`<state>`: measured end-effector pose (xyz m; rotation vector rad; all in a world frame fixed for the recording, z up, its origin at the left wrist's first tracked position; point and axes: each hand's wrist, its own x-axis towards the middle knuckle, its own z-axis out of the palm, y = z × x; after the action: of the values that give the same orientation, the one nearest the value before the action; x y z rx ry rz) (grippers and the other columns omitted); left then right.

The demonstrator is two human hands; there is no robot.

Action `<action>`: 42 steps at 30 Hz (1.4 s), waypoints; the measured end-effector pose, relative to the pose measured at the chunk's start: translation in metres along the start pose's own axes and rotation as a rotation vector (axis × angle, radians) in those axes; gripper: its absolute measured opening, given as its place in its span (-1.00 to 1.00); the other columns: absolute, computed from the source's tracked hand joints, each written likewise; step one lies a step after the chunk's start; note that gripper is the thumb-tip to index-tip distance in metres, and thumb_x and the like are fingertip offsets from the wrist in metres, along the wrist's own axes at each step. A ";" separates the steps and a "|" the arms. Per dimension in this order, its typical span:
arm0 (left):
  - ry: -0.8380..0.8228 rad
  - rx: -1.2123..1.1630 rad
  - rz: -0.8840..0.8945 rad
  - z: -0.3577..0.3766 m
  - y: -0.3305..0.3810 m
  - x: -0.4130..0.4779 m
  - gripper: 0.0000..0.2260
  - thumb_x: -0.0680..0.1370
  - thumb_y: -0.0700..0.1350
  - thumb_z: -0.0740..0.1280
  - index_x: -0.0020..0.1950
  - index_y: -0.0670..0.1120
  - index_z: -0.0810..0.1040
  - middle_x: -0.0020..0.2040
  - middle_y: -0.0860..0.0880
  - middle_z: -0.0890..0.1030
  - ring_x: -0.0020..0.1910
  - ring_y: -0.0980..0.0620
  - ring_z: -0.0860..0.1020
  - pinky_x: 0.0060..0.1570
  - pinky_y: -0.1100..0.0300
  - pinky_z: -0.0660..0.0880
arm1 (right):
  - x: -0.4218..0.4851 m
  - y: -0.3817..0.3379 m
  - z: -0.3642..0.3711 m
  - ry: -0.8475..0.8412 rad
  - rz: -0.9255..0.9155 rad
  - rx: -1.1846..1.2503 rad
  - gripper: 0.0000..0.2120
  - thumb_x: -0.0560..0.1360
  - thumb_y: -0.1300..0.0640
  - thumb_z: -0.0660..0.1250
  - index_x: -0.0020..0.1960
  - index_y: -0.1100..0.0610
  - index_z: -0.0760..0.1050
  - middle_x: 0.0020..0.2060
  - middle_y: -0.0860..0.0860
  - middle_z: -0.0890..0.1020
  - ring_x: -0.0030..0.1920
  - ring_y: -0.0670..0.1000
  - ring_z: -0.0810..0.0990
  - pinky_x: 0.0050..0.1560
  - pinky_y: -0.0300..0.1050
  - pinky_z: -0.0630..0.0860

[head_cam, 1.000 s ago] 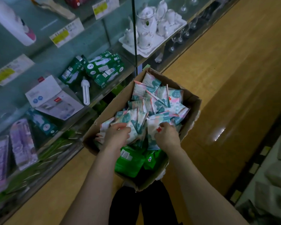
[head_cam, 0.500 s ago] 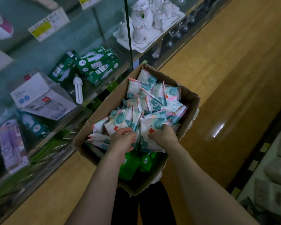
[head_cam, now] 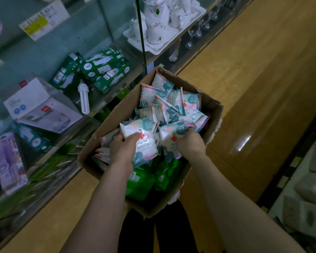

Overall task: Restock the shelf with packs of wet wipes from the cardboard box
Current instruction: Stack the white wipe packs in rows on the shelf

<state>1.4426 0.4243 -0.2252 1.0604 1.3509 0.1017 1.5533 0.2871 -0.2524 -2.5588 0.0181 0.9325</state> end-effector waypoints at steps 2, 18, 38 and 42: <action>0.005 -0.018 0.005 0.000 -0.001 0.001 -0.75 0.48 -0.19 0.41 0.15 -0.10 0.59 -0.03 -0.13 0.67 -0.10 -0.14 0.66 -0.03 -0.09 0.59 | 0.001 -0.002 0.006 -0.060 0.005 -0.103 -0.51 0.52 0.08 0.27 0.39 0.21 0.26 0.29 0.16 0.44 0.31 0.21 0.36 0.29 0.10 0.40; -0.062 -0.023 0.101 -0.001 0.028 -0.015 -0.77 0.48 -0.16 0.41 0.13 -0.11 0.57 -0.01 -0.15 0.66 -0.14 -0.15 0.66 -0.07 -0.15 0.60 | -0.042 -0.014 -0.019 0.022 0.084 0.786 -0.61 0.59 0.06 0.21 0.33 0.26 0.33 0.09 0.13 0.59 0.02 0.13 0.62 -0.32 -0.18 0.60; -0.960 0.208 0.255 0.107 0.037 -0.315 -0.93 0.56 -0.15 0.28 -0.01 -0.07 0.55 -0.12 -0.08 0.65 -0.18 -0.07 0.62 -0.11 0.01 0.55 | -0.324 0.108 -0.184 0.710 -0.133 1.395 -0.86 0.50 0.27 0.29 -0.06 0.08 0.58 -0.14 0.07 0.69 -0.22 0.03 0.65 -0.38 -0.21 0.56; -1.130 0.317 0.277 0.139 0.002 -0.389 -0.91 0.54 -0.11 0.29 -0.01 -0.05 0.56 -0.10 -0.09 0.68 -0.17 -0.06 0.64 -0.12 0.03 0.55 | -0.374 0.167 -0.214 0.872 -0.117 1.433 -0.84 0.49 0.28 0.29 -0.04 0.07 0.58 -0.08 0.10 0.70 -0.11 0.10 0.68 -0.29 -0.14 0.62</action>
<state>1.4457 0.1090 0.0416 1.2621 0.1936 -0.4652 1.3687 0.0048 0.0635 -1.3413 0.5484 -0.3220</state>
